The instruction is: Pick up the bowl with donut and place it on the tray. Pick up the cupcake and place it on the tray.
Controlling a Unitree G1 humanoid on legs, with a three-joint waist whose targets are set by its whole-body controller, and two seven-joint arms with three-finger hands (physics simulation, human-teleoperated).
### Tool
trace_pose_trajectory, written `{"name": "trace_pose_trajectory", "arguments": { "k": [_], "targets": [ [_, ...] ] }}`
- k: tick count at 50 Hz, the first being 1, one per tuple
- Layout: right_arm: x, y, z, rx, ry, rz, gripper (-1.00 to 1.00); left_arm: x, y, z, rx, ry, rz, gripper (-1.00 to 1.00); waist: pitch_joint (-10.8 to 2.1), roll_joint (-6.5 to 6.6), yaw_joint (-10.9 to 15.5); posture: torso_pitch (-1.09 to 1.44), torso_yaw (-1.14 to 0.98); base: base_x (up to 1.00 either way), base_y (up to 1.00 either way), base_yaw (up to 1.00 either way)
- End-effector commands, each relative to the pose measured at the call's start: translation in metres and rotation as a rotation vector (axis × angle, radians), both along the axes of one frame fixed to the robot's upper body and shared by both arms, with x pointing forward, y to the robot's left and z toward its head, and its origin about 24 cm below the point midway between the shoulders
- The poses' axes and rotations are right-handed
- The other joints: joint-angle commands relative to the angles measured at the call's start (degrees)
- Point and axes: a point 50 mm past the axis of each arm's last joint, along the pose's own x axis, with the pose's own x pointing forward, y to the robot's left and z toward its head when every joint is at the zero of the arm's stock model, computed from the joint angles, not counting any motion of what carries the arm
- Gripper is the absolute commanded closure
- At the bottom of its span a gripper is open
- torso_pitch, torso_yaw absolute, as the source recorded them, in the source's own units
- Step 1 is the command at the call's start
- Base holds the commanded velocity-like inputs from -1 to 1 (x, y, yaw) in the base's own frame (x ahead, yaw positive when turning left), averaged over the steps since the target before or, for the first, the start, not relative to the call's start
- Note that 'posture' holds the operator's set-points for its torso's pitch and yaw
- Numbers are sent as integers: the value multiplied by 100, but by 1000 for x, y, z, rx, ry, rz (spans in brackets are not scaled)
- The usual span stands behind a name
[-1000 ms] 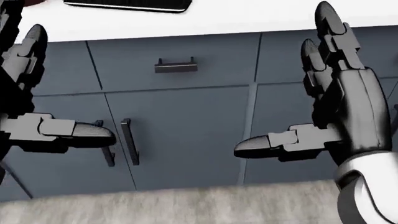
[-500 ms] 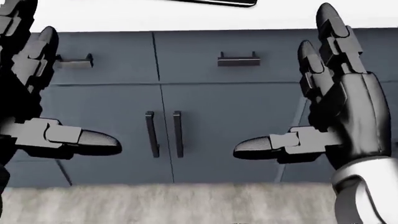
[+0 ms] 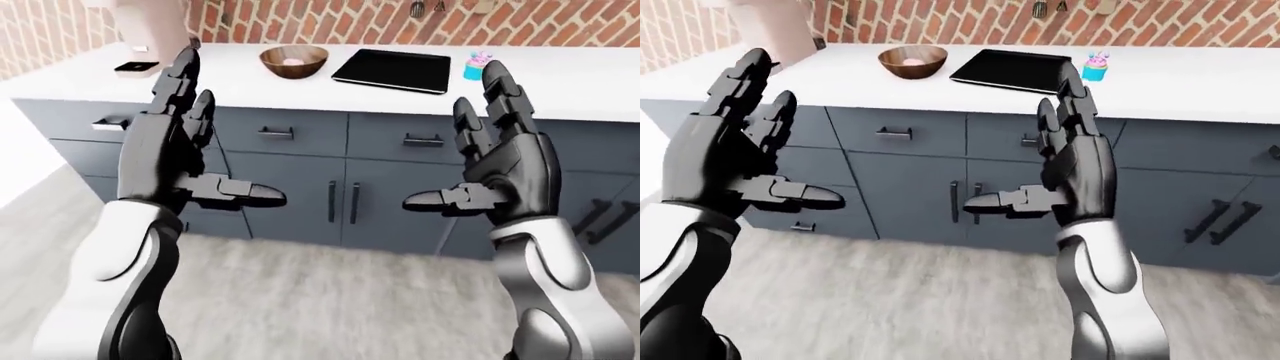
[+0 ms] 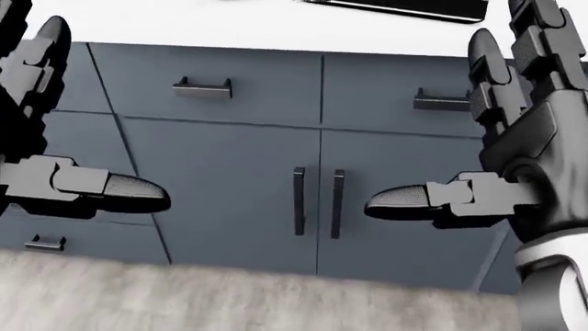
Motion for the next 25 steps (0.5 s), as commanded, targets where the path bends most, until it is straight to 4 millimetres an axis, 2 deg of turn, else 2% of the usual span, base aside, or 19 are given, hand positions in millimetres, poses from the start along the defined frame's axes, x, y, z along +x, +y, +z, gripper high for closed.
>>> {"name": "trace_pose_trajectory", "arguments": {
  "k": [1,2,3,4,5,7,11,14,16,17,18,19,20,21,23,25],
  "targets": [
    [-4,3,11,1,-69,21,-100,-2,1,7,5,-43,16,-100,-58,61,0,0,0,81,-2,0],
    [-4,3,11,1,-70,20,-100,-2,1,7,4,-43,15,-100,-139,278,8,0,0,82,-3,0],
    [-5,3,11,2,-70,19,-100,-2,2,6,4,-41,16,-100,51,202,33,0,0,84,-2,0],
    [-5,2,11,2,-71,19,-100,-2,2,6,4,-41,16,-100,46,11,55,0,0,85,-4,0],
    [-5,2,11,2,-72,18,-100,-2,2,5,5,-40,16,-100,-87,16,45,0,0,84,-3,0],
    [-6,2,12,2,-73,18,-100,-2,2,5,3,-40,17,-100,-232,-9,79,0,0,84,-3,0],
    [-7,1,12,5,-77,15,-100,-3,2,3,5,-38,16,-100,-317,-90,175,0,0,86,-3,0],
    [-8,2,13,2,-80,15,-100,-4,2,4,6,-38,16,-100,-412,-278,287,0,0,89,-2,0],
    [-9,0,15,4,-83,13,-100,-4,2,6,7,-41,16,-100,-470,-529,271,0,0,92,-3,0],
    [-9,0,15,6,-85,11,-100,-4,2,6,7,-43,17,-100,-348,-544,209,0,0,92,-4,0],
    [-10,-1,16,8,-87,10,-100,-4,2,6,8,-43,16,-100,-164,-522,210,0,0,91,-2,0],
    [-10,-2,16,9,-89,9,-100,-4,2,6,8,-43,17,-100,-15,-595,232,0,0,92,-2,0],
    [-10,-3,17,11,-88,7,-100,-4,2,7,9,-43,16,-100,-211,-637,133,0,0,91,-3,0],
    [-11,-3,17,11,-88,9,-100,-4,2,7,9,-43,16,-100,-278,-651,144,0,0,91,-3,0],
    [-11,-3,17,10,-88,9,-100,-4,1,7,10,-43,15,-100,-209,-628,99,0,0,92,-4,0],
    [-11,-4,18,11,-88,9,-100,-4,2,8,10,-44,15,-100,-217,-577,33,0,0,91,-3,0]
  ]
}}
